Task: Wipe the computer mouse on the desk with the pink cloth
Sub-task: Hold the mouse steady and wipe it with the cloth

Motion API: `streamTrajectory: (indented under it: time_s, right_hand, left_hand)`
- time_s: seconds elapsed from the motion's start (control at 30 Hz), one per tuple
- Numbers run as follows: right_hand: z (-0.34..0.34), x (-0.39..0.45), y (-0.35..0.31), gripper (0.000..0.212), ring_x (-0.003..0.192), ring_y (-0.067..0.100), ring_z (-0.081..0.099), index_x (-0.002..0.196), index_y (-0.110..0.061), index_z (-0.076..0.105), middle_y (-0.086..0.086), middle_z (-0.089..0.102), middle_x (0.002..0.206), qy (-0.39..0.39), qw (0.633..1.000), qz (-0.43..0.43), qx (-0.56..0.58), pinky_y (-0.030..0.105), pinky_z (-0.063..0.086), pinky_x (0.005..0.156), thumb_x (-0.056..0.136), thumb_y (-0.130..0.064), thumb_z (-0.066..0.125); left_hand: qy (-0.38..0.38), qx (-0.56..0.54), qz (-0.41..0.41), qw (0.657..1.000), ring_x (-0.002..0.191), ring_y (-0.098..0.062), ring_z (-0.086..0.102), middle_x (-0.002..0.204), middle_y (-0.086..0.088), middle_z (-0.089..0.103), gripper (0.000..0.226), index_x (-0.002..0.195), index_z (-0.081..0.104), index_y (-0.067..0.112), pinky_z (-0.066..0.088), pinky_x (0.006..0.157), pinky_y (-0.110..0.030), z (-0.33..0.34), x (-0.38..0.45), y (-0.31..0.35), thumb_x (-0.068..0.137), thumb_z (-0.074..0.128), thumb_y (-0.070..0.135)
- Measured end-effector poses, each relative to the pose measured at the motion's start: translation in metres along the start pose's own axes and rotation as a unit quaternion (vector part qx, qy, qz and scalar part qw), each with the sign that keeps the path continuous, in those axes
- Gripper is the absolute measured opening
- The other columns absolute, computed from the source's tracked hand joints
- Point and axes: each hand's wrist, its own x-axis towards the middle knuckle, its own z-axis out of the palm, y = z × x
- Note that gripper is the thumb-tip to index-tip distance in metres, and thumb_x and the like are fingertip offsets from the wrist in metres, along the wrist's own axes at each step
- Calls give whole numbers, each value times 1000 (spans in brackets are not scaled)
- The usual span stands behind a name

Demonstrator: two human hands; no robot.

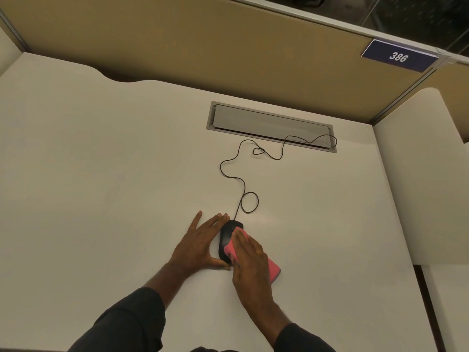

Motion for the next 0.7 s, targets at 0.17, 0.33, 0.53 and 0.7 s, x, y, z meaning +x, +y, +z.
streamTrajectory:
  time_s: [0.17, 0.33, 0.53, 0.7]
  right_hand:
    - [-10, 21, -3, 67, 135, 24, 41, 146, -15, 41, 3, 45, 149, 3, 1000, 19, 3, 40, 38, 109, 86, -18, 70]
    - [-20, 51, -3, 36, 110, 20, 56, 118, -30, 54, -5, 63, 116, 6, 999, 43, 7, 33, 47, 92, 87, -17, 65]
    - [-22, 58, 5, 38, 117, 19, 54, 129, -29, 52, -3, 62, 124, -32, 999, 42, 2, 35, 45, 100, 92, -25, 61]
    - [-13, 42, 13, 61, 133, 22, 44, 145, -22, 42, 1, 49, 145, -29, 998, 43, 18, 33, 32, 110, 89, -23, 67]
  left_hand:
    - [14, 9, 6, 1000, 152, -8, 16, 163, 3, 24, 127, 160, 13, 20, 2, 125, -50, 0, -1, 1, 64, 58, 91]
    - [19, 4, 12, 1000, 151, -9, 19, 162, 2, 28, 127, 159, 13, 21, 3, 124, -50, -1, -1, 0, 64, 58, 92]
    - [12, -1, 8, 1000, 152, -8, 15, 163, 2, 26, 127, 159, 4, 27, 1, 124, -47, 1, -2, -2, 64, 55, 94]
    - [10, 3, 3, 1000, 152, -11, 16, 163, 1, 25, 127, 159, 14, 20, 3, 125, -50, 2, 0, -2, 65, 52, 95]
